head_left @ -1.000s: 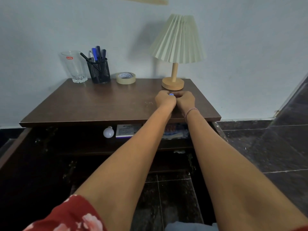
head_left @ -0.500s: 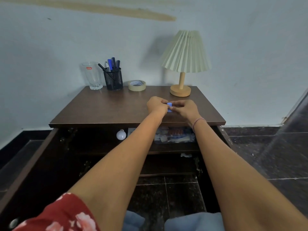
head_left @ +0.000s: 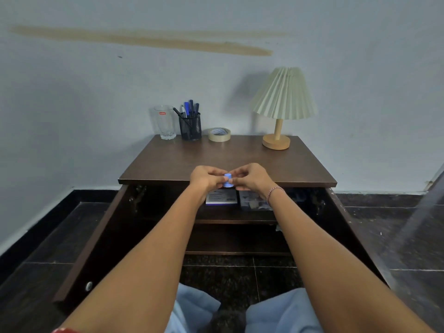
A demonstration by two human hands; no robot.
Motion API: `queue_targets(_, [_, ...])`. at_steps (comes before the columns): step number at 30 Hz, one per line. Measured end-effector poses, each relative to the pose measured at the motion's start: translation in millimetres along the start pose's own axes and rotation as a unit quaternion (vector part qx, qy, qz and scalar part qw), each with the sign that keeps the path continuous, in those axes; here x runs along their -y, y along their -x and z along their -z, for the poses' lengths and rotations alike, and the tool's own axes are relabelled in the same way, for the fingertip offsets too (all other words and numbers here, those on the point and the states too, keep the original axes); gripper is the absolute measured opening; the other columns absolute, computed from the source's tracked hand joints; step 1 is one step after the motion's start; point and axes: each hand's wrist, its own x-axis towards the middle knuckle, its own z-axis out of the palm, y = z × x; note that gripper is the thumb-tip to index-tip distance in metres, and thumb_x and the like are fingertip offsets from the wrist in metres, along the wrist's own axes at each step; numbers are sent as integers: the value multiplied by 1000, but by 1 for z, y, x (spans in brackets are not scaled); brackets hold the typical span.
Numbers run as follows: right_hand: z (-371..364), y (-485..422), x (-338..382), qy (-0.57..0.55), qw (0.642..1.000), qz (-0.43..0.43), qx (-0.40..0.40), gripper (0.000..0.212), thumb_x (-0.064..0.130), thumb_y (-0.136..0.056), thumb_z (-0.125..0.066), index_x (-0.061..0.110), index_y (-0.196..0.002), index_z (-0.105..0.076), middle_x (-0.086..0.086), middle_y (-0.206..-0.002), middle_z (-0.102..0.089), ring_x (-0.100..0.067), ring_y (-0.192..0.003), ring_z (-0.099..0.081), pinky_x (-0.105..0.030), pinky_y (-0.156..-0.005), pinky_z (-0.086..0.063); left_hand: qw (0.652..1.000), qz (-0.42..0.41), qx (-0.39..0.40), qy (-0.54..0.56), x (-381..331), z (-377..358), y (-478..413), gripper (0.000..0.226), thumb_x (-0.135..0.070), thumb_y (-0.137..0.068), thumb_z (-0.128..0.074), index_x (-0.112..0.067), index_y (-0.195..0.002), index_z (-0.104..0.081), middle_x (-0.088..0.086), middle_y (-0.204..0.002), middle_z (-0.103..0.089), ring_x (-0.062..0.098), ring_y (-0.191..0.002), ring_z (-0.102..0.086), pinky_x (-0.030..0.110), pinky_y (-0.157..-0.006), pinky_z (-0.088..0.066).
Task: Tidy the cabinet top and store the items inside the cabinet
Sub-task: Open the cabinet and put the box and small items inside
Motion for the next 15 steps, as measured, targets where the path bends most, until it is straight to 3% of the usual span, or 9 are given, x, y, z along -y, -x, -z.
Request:
queue_targets(3, [-14, 2, 6, 14, 1000, -13, 15, 30, 9, -82, -72, 1, -110, -67, -13, -93, -69, -9, -68, -63, -13, -58, -55, 1000, 20, 15, -5, 6, 17, 9, 23, -1, -81, -70, 1, -104, -69, 6, -76, -66, 12, -71, -64, 18, -65, -56])
queue_targets(8, [-40, 5, 12, 26, 999, -21, 40, 27, 4, -83, -68, -2, -110, -67, -22, -103, -70, -17, -69, -66, -14, -59, -57, 997, 41, 2, -70, 15, 42, 10, 18, -3, -79, -72, -4, -97, -71, 7, -80, -68, 14, -73, -65, 28, -70, -56])
queue_targets(10, [-51, 4, 13, 13, 999, -22, 40, 28, 2, -83, -68, -4, -110, -66, -23, -105, -70, -15, -66, -65, -11, -53, -55, 993, 39, -17, -111, 17, 48, 8, 16, -5, -78, -73, -5, -94, -71, 6, -79, -67, 13, -72, -66, 24, -66, -57])
queue_targets(13, [-68, 1, 9, -16, 998, -41, 51, 29, -1, -83, -66, -6, -112, -64, -25, -109, -68, -26, -91, -69, -21, -68, -59, 983, 27, -41, -176, 25, 53, 4, 15, -9, -79, -73, -9, -94, -72, 4, -81, -67, 11, -72, -66, 19, -57, -53])
queue_targets(15, [-81, -6, 5, -5, 998, -47, 48, 29, -3, -84, -66, -6, -112, -64, -25, -110, -67, -27, -96, -68, -32, -81, -59, 980, 22, -58, -187, 40, 56, -2, 15, -10, -79, -73, -10, -95, -72, 5, -85, -69, 11, -76, -67, 18, -57, -53])
